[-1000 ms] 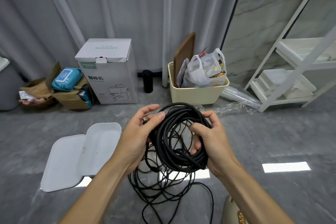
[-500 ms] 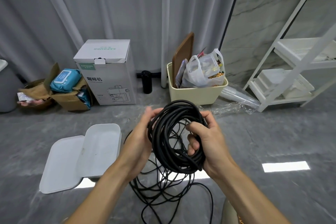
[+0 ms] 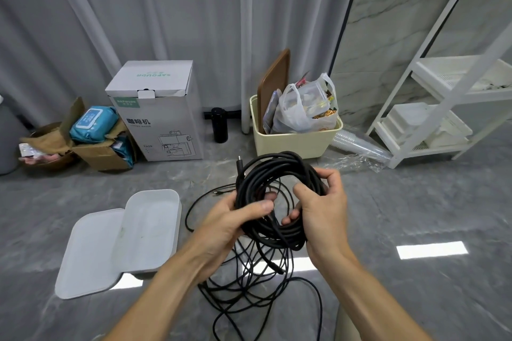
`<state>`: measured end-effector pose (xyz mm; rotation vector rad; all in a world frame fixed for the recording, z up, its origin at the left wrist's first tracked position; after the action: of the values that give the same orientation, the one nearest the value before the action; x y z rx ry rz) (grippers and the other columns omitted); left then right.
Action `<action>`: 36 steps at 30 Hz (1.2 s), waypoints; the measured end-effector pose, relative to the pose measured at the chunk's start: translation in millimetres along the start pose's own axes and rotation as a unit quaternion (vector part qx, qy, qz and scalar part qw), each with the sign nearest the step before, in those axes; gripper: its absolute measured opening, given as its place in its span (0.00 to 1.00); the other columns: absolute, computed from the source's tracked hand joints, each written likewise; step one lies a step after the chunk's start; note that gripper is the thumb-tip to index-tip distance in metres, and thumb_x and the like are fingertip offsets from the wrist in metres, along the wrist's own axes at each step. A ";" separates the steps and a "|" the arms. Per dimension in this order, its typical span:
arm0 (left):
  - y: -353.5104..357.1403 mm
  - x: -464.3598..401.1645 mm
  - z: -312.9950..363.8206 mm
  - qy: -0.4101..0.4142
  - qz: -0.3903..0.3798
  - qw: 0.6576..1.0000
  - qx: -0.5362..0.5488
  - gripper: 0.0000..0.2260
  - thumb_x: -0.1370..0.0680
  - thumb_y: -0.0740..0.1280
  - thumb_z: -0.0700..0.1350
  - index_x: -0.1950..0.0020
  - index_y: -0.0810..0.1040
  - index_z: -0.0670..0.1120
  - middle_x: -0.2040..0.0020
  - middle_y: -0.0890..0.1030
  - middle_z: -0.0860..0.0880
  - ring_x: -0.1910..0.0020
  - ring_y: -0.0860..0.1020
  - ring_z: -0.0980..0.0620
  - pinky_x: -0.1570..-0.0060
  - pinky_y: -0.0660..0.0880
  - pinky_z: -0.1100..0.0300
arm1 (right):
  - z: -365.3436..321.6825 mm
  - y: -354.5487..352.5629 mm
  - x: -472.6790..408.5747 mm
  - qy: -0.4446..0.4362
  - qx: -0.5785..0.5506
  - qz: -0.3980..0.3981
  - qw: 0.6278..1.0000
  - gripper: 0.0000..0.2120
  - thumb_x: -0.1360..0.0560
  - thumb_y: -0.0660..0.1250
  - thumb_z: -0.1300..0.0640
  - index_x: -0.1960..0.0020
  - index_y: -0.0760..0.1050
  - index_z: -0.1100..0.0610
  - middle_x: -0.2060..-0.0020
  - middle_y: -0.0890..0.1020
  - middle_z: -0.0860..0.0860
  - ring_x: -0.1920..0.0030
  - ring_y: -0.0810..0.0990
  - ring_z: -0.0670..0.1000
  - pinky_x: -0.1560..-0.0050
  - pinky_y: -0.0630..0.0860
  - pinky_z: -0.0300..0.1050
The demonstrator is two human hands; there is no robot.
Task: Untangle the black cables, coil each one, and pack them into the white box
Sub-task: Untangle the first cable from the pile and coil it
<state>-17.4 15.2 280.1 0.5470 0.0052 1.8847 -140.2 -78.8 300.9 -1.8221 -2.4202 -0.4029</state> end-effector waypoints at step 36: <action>6.2 5.2 16.4 0.194 0.245 0.786 -0.534 0.13 0.29 0.67 0.66 0.55 0.84 0.60 0.60 0.66 0.59 0.52 0.65 0.57 0.49 0.61 0.57 | 29.3 2.9 -2.3 0.018 0.013 -0.040 0.999 0.20 0.26 0.64 0.72 0.47 0.71 0.48 0.65 0.82 0.46 0.63 0.82 0.50 0.62 0.78 0.43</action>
<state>-18.3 13.3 298.3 -0.6926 -0.9608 2.0825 -134.1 -72.6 272.7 -1.6967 -2.4680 -0.4060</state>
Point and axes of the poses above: each hand's wrist, its own x-axis away from the middle knuckle, its own y-axis out of the palm, z = x × y, the point moved 6 cm from there along -x, towards the middle knuckle
